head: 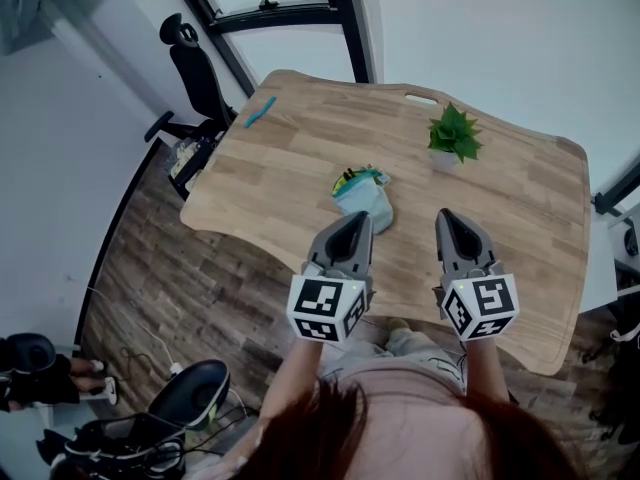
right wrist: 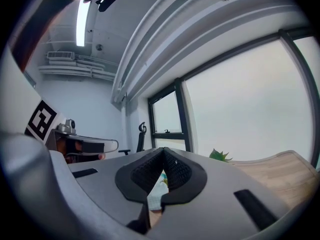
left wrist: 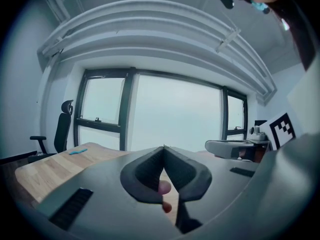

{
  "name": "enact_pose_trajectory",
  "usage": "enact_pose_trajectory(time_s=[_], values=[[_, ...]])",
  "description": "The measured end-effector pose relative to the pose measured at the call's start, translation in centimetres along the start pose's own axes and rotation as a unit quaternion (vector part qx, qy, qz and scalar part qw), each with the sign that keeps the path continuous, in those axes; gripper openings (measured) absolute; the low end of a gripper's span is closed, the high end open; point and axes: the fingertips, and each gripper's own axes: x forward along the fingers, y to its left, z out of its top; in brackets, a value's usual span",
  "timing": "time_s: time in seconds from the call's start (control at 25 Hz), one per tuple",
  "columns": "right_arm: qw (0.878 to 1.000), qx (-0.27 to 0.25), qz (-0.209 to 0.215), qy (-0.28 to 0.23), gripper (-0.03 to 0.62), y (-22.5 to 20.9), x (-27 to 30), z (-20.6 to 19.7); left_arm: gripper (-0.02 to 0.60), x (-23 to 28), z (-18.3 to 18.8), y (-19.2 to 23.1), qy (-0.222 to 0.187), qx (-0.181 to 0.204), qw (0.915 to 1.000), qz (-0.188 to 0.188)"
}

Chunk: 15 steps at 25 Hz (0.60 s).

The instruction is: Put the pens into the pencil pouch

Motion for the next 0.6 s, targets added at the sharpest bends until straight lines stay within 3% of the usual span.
enact_pose_trajectory(time_s=[0.4, 0.6], values=[[0.999, -0.010, -0.031, -0.041, 0.000, 3.6, -2.7, 1.9, 0.002, -4.3, 1.3, 1.2, -0.025, -0.015, 0.9996, -0.006], [0.998, 0.010, -0.044, -0.052, 0.000, 5.0, -4.6, 2.3, 0.002, -7.0, 1.9, 1.3, -0.037, -0.019, 0.9991, -0.011]])
